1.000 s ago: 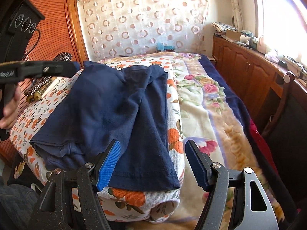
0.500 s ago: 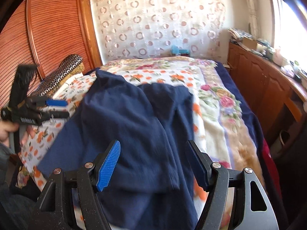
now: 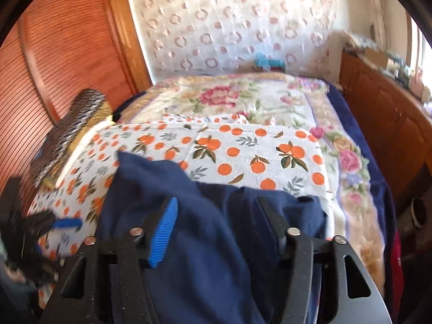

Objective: Fold small clothes
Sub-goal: 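Grasp the folded shirt with the right gripper and lift it, then pinch the folded navy shirt edge with both grippers and lift it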

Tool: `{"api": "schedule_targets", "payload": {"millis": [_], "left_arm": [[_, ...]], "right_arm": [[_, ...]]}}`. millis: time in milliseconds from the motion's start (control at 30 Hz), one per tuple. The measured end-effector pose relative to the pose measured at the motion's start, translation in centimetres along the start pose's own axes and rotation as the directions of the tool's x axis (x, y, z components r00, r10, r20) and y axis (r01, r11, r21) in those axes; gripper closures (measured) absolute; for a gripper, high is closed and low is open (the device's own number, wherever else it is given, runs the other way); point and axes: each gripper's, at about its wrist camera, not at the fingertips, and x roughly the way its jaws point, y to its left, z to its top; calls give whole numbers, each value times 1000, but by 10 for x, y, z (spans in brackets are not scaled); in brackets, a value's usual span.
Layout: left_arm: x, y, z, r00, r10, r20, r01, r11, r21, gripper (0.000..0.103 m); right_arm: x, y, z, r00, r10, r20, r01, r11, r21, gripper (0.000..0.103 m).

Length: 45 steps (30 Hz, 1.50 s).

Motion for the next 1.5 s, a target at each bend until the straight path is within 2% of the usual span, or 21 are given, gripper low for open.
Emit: {"api": "schedule_targets", "payload": {"millis": [33, 167, 233, 367, 467, 567, 800, 833, 867, 933, 1067, 1167, 1233, 1300, 1333, 1367, 1400, 1433, 1500], "left_arm": [[1, -1, 0, 1000, 6, -2, -6, 1000, 5, 32], [3, 0, 2, 1000, 11, -3, -11, 1000, 8, 32], [2, 1, 2, 1000, 0, 0, 0, 1000, 0, 32], [-2, 9, 2, 1000, -21, 13, 21, 999, -33, 32], [-13, 20, 4, 998, -8, 64, 13, 997, -72, 32], [-29, 26, 9, 995, -14, 104, 24, 995, -99, 32], [-57, 22, 17, 986, -5, 167, 17, 997, -72, 32], [-57, 21, 18, 986, -7, 169, 19, 998, -68, 32], [-58, 18, 18, 986, -8, 169, 19, 998, -64, 32], [-58, 14, 18, 986, -10, 167, 19, 998, -52, 32], [-57, 9, 18, 985, -14, 169, 20, 999, -31, 32], [-59, 3, 19, 984, -22, 177, 27, 999, -26, 32], [-58, 0, 19, 984, -25, 177, 30, 999, -22, 32], [-55, -4, 18, 985, -31, 169, 35, 999, -15, 32], [-53, -7, 17, 986, -35, 162, 37, 999, -8, 32], [-52, -9, 17, 987, -37, 155, 37, 999, -1, 32], [-51, -11, 16, 988, -38, 152, 38, 999, 4, 32], [-50, -13, 15, 988, -42, 148, 41, 999, 10, 32], [-48, -18, 13, 989, -51, 139, 49, 999, 21, 32]], "right_arm": [[8, -2, 1, 1000, -1, -14, 1, 1000, 12, 53], [42, -3, 8, 996, -12, -83, 14, 1000, 27, 54], [53, 4, 8, 994, -15, -110, 17, 1000, 10, 54], [56, 30, 6, 994, -3, -108, -6, 997, -80, 54], [53, 48, 3, 994, 31, -108, -44, 991, -124, 54], [60, 54, -1, 991, 11, -133, -33, 987, -159, 54], [80, 53, 2, 987, 11, -162, -30, 993, -118, 51], [81, 52, 2, 987, 17, -161, -36, 992, -117, 55], [79, 53, 1, 987, 35, -158, -54, 992, -118, 75], [64, 57, -1, 989, 59, -133, -80, 985, -155, 88], [4, 55, 9, 1000, 22, 10, -19, 981, -192, 91], [-41, 47, 29, 992, -81, 95, 98, 977, -188, 91], [-56, 38, 40, 974, -186, 126, 205, 966, -159, 91], [-59, 30, 46, 950, -278, 143, 297, 945, -137, 89], [-54, 27, 46, 943, -305, 136, 323, 936, -143, 80], [-48, 22, 45, 932, -345, 115, 359, 923, -139, 63], [-40, 16, 43, 928, -362, 83, 370, 921, -123, 54], [-32, 9, 40, 937, -347, 49, 351, 930, -109, 40], [-24, -3, 31, 944, -329, 15, 329, 940, -87, 39]]}}
